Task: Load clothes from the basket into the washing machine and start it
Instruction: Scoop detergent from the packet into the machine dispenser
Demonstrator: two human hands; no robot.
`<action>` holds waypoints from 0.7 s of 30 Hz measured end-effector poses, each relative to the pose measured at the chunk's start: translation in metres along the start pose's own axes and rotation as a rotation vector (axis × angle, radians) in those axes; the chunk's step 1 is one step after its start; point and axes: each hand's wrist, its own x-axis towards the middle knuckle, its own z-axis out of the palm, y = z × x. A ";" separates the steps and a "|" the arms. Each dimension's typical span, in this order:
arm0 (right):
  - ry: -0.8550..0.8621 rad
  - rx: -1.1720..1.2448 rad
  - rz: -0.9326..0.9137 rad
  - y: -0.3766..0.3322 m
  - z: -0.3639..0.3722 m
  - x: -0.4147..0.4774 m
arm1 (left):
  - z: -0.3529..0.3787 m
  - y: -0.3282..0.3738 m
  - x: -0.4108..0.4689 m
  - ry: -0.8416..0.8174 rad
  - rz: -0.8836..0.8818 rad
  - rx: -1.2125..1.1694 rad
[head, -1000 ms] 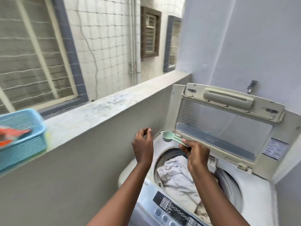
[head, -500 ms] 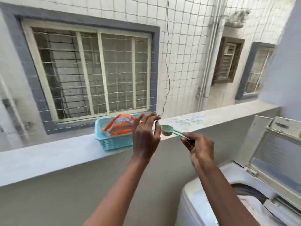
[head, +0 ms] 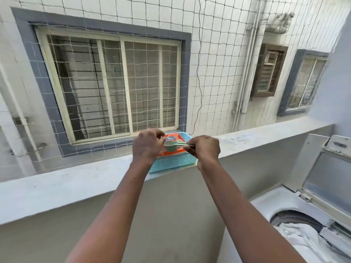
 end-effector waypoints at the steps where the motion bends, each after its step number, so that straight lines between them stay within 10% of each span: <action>1: 0.008 -0.028 -0.008 0.001 0.005 0.002 | 0.000 -0.002 0.001 0.007 -0.003 -0.006; 21: 0.027 -0.703 -0.264 0.060 0.055 0.016 | 0.009 -0.013 0.001 0.053 -0.058 -0.130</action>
